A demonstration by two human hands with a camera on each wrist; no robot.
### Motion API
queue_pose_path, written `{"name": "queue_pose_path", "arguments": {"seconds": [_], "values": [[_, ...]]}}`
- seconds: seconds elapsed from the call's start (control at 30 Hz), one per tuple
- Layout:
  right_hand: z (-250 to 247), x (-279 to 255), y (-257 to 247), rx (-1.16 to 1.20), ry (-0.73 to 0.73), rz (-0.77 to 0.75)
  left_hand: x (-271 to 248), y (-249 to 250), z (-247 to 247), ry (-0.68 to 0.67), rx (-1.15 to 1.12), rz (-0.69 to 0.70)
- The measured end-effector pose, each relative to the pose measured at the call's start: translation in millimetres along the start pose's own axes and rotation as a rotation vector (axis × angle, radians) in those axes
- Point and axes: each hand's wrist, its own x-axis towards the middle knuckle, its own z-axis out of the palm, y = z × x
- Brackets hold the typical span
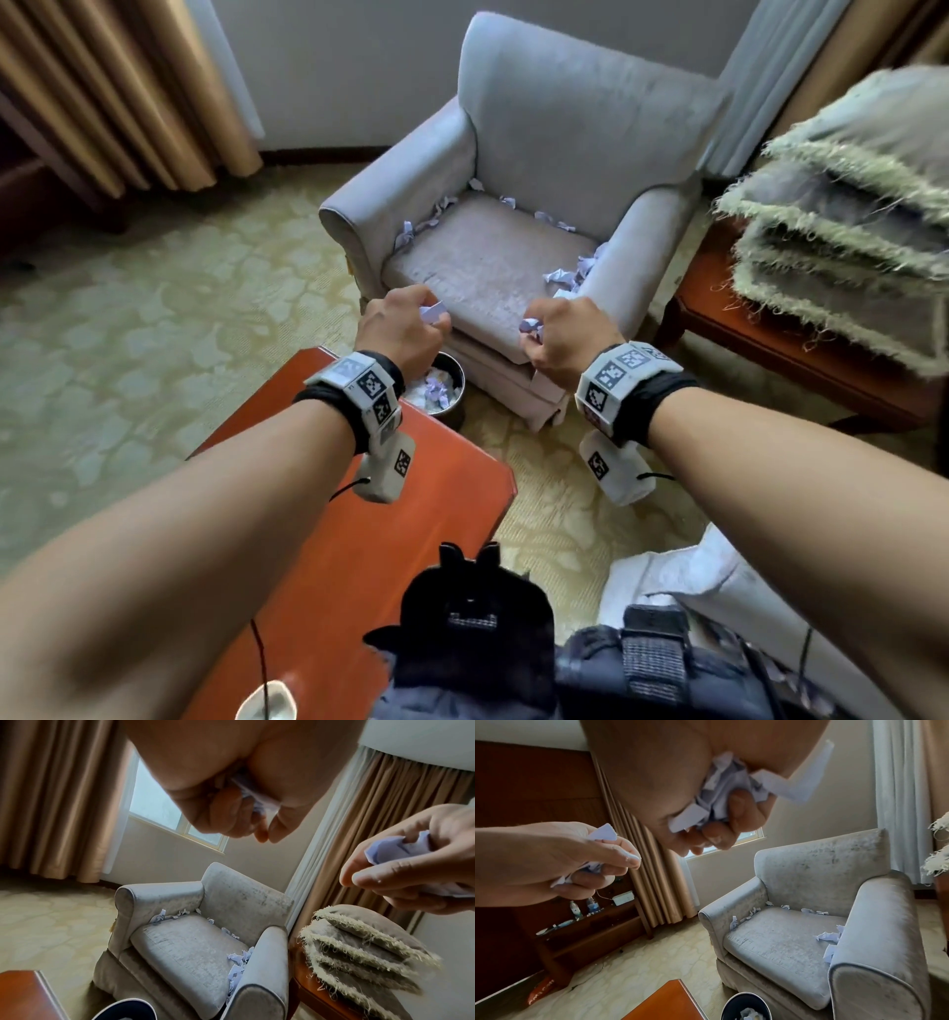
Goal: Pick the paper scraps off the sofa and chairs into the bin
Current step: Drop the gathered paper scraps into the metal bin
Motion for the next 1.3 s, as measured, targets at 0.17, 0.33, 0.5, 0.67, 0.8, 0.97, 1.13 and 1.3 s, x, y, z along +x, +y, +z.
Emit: {"name": "queue_pose_path", "arguments": {"seconds": [0.17, 0.33, 0.5, 0.67, 0.8, 0.97, 1.13, 1.3], "values": [[-4, 73, -16, -0.089, -0.057, 0.004, 63, -20, 0, 0.002, -0.082, -0.039], [8, 122, -47, -0.180, -0.120, -0.017, 86, -52, -16, 0.008, -0.139, -0.094], [29, 167, -95, -0.168, -0.196, -0.094, 99, -94, -38, 0.086, -0.149, -0.186], [44, 201, -129, -0.131, -0.204, -0.214, 116, -116, -47, 0.097, -0.117, -0.236], [62, 237, -135, -0.107, -0.245, -0.243, 139, -125, -40, 0.106, -0.124, -0.295], [90, 297, -129, -0.138, -0.342, -0.280, 176, -132, -15, 0.093, -0.167, -0.423], [136, 366, -101, -0.114, -0.472, -0.314, 233, -134, 34, 0.042, -0.173, -0.586], [211, 426, -48, -0.071, -0.617, -0.219, 290, -150, 123, -0.067, -0.219, -0.769]]}}
